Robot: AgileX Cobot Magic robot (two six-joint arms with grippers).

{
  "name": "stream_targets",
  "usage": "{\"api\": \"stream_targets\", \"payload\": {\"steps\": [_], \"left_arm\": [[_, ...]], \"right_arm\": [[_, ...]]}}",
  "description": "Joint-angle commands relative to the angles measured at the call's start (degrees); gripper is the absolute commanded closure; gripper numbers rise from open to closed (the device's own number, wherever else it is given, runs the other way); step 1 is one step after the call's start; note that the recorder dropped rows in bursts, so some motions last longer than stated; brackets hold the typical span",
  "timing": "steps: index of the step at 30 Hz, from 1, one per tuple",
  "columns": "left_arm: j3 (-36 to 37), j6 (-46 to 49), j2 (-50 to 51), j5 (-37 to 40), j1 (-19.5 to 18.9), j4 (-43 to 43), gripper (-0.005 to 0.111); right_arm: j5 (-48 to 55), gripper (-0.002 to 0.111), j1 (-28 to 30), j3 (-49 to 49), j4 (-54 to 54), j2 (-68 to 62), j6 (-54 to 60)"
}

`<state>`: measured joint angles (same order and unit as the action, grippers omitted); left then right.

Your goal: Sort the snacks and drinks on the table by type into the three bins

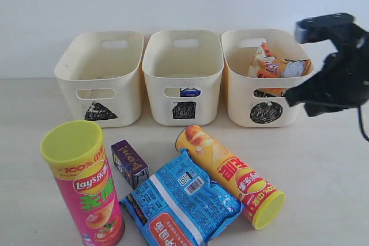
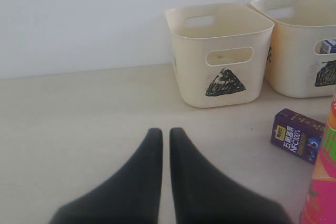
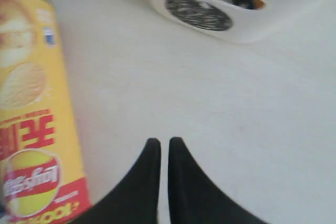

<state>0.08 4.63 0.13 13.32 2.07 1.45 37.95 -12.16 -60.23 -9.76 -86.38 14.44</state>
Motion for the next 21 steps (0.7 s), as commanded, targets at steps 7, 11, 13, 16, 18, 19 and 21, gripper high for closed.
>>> {"api": "stream_targets", "payload": {"steps": [7, 11, 13, 16, 18, 19, 21], "left_arm": [[-0.08, -0.28, -0.13, -0.22, -0.22, 0.48, 0.103], [-0.08, -0.28, -0.13, -0.22, -0.22, 0.48, 0.103], [-0.08, -0.28, -0.13, -0.09, -0.22, 0.48, 0.103], [-0.08, -0.28, -0.13, -0.09, -0.22, 0.48, 0.103], [-0.08, -0.28, -0.13, -0.09, -0.22, 0.48, 0.103], [-0.08, -0.28, -0.13, -0.09, -0.22, 0.48, 0.103], [-0.08, -0.28, -0.13, -0.09, -0.22, 0.48, 0.103]], "right_arm": [[-40.34, 0.108, 10.46, 32.59, -6.28, 20.73, -2.78], [-53.39, 0.108, 10.46, 43.87, -6.41, 27.49, -8.65], [-58.50, 0.108, 10.46, 48.80, -6.41, 30.65, -9.90], [-65.78, 0.108, 10.39, 55.81, -6.17, 35.71, -11.73], [-69.96, 0.108, 10.39, 59.66, -5.89, 39.27, -13.12], [-71.40, 0.108, 10.39, 60.23, -5.63, 40.99, -14.06], [-70.01, 0.108, 10.39, 60.23, -4.93, 44.24, -14.84]]}}
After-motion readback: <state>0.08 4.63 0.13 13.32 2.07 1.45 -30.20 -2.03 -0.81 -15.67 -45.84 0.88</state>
